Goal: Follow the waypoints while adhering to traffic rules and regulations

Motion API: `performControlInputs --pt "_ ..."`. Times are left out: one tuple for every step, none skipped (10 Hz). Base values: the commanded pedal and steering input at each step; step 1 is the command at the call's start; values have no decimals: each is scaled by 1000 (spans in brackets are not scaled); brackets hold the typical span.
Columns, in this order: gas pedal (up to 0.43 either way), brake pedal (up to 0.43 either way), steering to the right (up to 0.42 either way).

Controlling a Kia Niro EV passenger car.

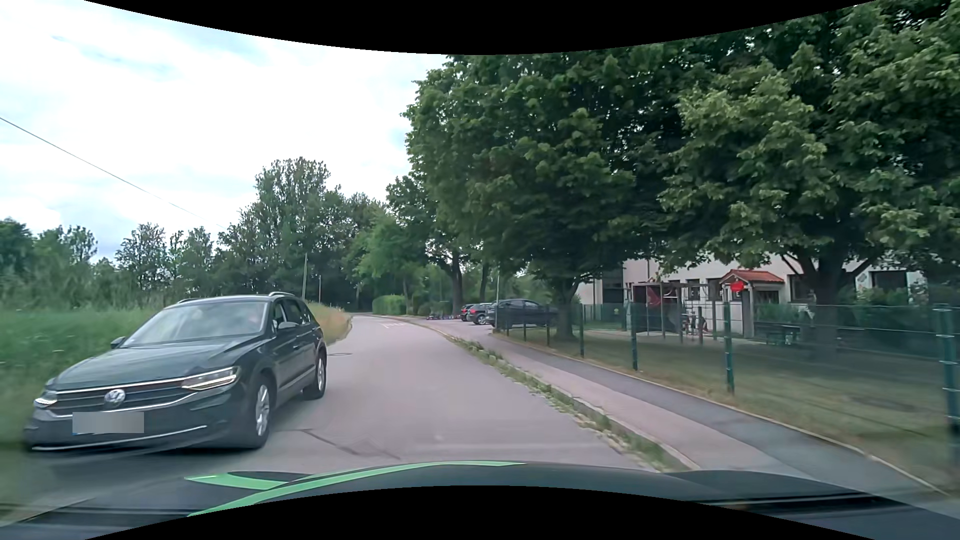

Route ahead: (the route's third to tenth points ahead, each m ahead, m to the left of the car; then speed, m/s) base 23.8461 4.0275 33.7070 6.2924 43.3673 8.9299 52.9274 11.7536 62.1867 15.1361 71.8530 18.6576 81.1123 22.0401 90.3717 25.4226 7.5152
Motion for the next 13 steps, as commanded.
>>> performControlInputs --pt "47 0 -65" --pt "47 0 -68" --pt "47 0 -68" --pt "28 0 -69" --pt "28 0 -69" --pt "28 0 -69" --pt "28 0 -69" --pt "28 0 -67" --pt "39 0 -64" --pt "39 0 -64" --pt "39 0 -61" --pt "39 0 -49" --pt "39 0 -41"
